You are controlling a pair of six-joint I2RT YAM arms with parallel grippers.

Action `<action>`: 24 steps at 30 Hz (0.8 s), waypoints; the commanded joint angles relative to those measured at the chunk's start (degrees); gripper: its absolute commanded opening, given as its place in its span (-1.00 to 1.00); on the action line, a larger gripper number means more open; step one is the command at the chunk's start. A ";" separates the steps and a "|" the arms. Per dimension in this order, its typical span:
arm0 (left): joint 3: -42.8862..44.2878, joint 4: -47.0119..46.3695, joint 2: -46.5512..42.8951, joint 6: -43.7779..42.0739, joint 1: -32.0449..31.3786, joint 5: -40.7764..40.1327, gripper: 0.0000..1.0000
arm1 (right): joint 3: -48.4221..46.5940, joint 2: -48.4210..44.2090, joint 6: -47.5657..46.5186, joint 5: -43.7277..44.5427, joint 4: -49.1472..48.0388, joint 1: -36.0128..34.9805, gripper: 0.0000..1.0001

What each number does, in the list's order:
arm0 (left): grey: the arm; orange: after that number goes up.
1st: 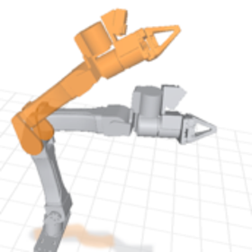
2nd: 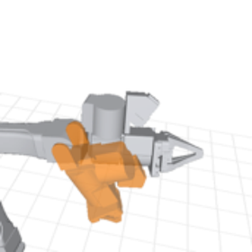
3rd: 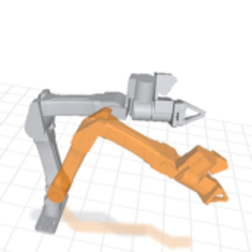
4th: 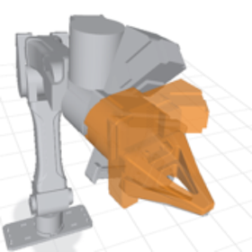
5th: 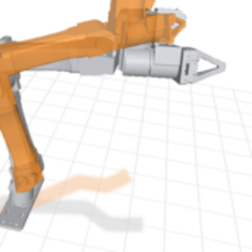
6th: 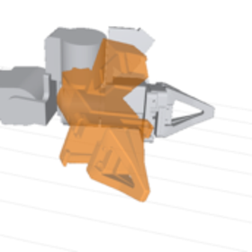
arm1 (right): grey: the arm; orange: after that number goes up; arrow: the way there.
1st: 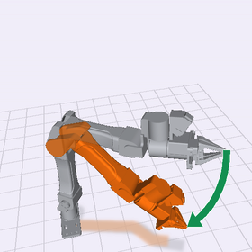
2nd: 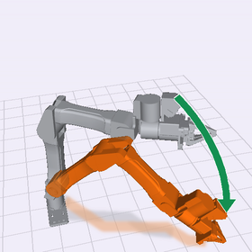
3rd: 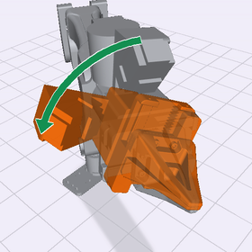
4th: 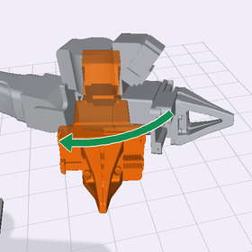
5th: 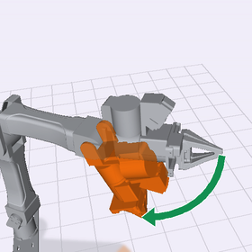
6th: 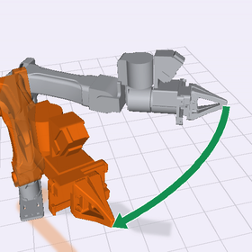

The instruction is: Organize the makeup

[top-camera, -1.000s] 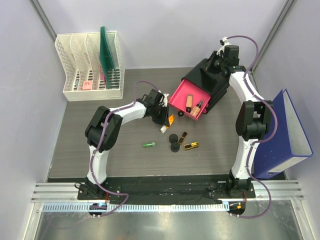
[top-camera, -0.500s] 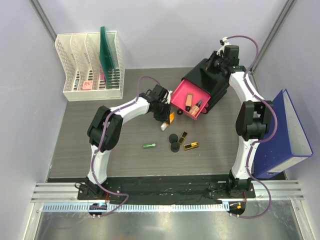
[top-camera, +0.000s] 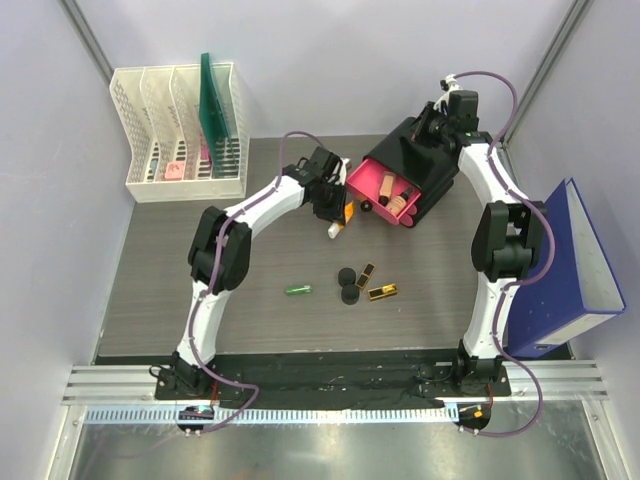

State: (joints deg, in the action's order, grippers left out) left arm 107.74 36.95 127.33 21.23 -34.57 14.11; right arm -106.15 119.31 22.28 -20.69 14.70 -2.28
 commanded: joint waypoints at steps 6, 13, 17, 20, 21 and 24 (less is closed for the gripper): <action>-8.85 -2.32 -7.88 -2.34 0.20 -2.41 -1.00 | 4.81 7.52 -2.33 3.99 18.96 0.09 -0.98; -11.33 0.05 -17.89 -3.48 0.64 -8.99 -1.00 | 4.72 7.96 -2.24 3.81 18.88 0.09 -0.98; -9.49 0.93 -21.50 -1.46 1.61 -12.52 -1.00 | 4.72 7.96 -2.16 3.81 18.87 0.17 -0.98; -5.02 0.85 -21.77 -0.58 2.22 -12.88 -1.00 | 4.72 8.05 -2.07 3.81 18.87 0.17 -0.98; -3.61 0.67 -21.51 -0.49 2.22 -12.27 -1.00 | 4.81 8.05 -2.07 3.81 18.79 0.17 -0.98; 3.59 0.32 -18.53 0.56 2.22 -8.49 -1.00 | 4.90 8.05 -2.07 3.64 18.79 0.17 -0.98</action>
State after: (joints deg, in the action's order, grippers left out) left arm 103.11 38.30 107.11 20.05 -32.77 3.57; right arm -106.39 119.66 22.70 -21.15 14.44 -2.17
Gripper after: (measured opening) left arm 0.190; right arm 0.015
